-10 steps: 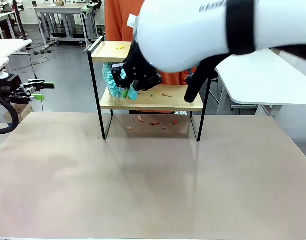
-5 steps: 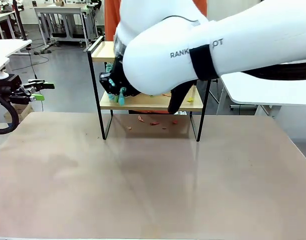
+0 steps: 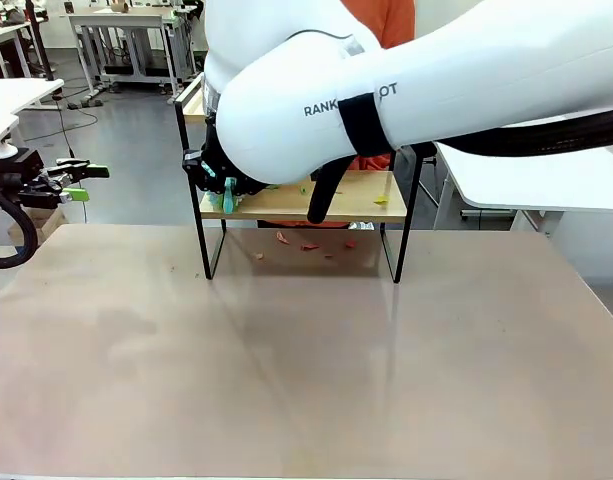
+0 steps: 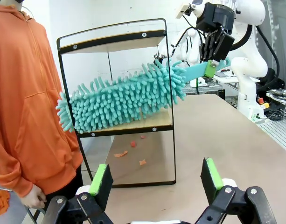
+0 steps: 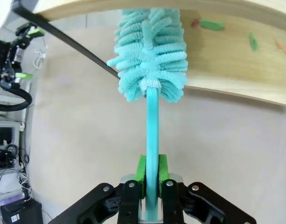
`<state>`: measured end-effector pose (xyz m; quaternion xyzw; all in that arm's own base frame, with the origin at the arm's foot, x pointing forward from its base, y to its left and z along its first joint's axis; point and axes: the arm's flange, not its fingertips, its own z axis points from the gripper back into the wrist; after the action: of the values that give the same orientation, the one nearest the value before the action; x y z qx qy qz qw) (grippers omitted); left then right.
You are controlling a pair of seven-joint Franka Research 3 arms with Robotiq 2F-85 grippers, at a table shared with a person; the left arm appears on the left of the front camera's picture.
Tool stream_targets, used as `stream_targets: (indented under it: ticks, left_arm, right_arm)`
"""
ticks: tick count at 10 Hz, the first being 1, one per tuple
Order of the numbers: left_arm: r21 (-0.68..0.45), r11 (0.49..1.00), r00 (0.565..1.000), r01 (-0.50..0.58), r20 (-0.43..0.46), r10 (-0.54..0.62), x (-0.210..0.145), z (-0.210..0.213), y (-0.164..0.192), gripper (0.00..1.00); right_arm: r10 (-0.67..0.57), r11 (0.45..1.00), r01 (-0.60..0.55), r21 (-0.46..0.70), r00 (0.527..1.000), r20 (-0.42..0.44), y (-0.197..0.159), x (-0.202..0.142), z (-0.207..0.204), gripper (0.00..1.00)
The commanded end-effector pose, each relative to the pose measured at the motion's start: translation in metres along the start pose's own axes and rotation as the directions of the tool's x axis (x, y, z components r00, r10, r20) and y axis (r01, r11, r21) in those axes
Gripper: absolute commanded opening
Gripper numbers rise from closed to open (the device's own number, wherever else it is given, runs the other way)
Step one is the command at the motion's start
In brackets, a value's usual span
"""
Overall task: Clean the shelf.
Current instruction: Clean the specific section of the Shelf indicated by the human with the Duster.
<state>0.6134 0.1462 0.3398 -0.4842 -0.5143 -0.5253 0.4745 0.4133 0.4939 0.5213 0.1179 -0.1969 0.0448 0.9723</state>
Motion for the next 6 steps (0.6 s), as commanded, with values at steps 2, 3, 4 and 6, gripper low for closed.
stream_targets:
  ticks: [2, 3, 4, 6]
  left_arm:
    - [-0.004, 1.000, 1.000, 0.002, -0.007, -0.002, 0.002, 0.000, 0.000, 1.00]
    - [-0.004, 1.000, 1.000, 0.002, -0.007, -0.002, 0.002, 0.000, 0.000, 1.00]
    - [-0.004, 1.000, 1.000, 0.002, -0.007, -0.002, 0.002, 0.000, 0.000, 1.00]
    - [-0.004, 1.000, 1.000, 0.002, -0.007, -0.002, 0.002, 0.000, 0.000, 1.00]
  right_arm:
    - [-0.035, 0.999, 0.034, -0.025, 0.999, -0.021, 0.007, -0.001, -0.014, 0.13]
    - [-0.035, 0.999, 0.034, 0.013, 0.999, 0.039, 0.003, 0.000, -0.014, 0.13]
    - [-0.005, 1.000, 0.005, -0.015, 1.000, -0.020, 0.000, 0.000, -0.012, 0.13]
    - [-0.005, 1.000, 0.005, -0.015, 1.000, -0.020, 0.000, 0.000, -0.012, 0.13]
